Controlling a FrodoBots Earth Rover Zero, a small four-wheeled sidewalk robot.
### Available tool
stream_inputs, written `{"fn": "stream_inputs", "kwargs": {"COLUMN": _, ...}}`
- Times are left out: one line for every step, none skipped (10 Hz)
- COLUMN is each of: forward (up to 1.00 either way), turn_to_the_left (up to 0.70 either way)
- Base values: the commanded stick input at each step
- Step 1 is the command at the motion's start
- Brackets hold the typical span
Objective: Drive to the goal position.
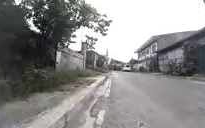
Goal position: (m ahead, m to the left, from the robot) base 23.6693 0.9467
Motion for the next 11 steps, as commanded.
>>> {"fn": "stream_inputs", "kwargs": {"forward": 1.0, "turn_to_the_left": -0.4}}
{"fn": "stream_inputs", "kwargs": {"forward": 1.0, "turn_to_the_left": -0.4}}
{"fn": "stream_inputs", "kwargs": {"forward": 1.0, "turn_to_the_left": -0.4}}
{"fn": "stream_inputs", "kwargs": {"forward": 1.0, "turn_to_the_left": -0.4}}
{"fn": "stream_inputs", "kwargs": {"forward": 1.0, "turn_to_the_left": 0.0}}
{"fn": "stream_inputs", "kwargs": {"forward": 1.0, "turn_to_the_left": 0.0}}
{"fn": "stream_inputs", "kwargs": {"forward": 1.0, "turn_to_the_left": 0.0}}
{"fn": "stream_inputs", "kwargs": {"forward": 1.0, "turn_to_the_left": 0.0}}
{"fn": "stream_inputs", "kwargs": {"forward": 1.0, "turn_to_the_left": 0.01}}
{"fn": "stream_inputs", "kwargs": {"forward": 1.0, "turn_to_the_left": 0.09}}
{"fn": "stream_inputs", "kwargs": {"forward": 1.0, "turn_to_the_left": 0.32}}
